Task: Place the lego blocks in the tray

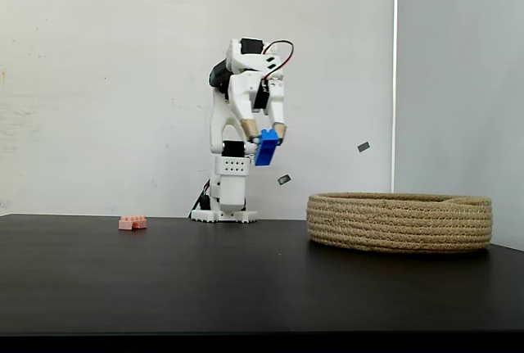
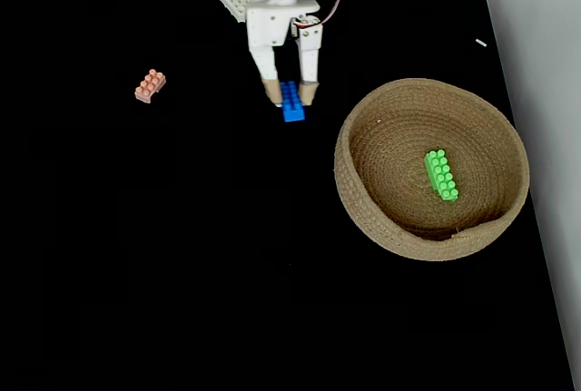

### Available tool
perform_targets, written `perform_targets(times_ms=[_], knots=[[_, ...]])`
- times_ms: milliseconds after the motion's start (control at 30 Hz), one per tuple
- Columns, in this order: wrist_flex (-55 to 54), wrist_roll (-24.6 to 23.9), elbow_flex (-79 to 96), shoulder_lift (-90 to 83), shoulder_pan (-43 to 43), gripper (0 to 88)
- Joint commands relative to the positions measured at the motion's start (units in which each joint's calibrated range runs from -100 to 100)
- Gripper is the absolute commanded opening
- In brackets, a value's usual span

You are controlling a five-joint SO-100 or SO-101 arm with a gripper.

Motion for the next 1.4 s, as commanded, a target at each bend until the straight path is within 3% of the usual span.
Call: perform_targets(times_ms=[0,267,367,433,600,700,900,1133,1367], knots=[[-1.7,-4.2,-9.1,5.1,-8.5,0.0],[-3.4,-7.3,-20.0,18.2,-18.3,1.4],[-3.4,-7.4,-22.8,21.8,-19.3,24.4],[-3.4,-7.5,-24.3,23.1,-19.3,30.8],[-3.0,-6.6,-24.8,23.3,-17.8,38.7],[-2.0,-6.2,-24.6,21.3,-15.5,35.2],[0.7,-3.4,-16.5,10.1,-4.4,31.8],[0.3,0.6,0.2,-0.2,16.7,30.3],[-0.9,8.3,16.7,-2.7,36.5,31.6]])
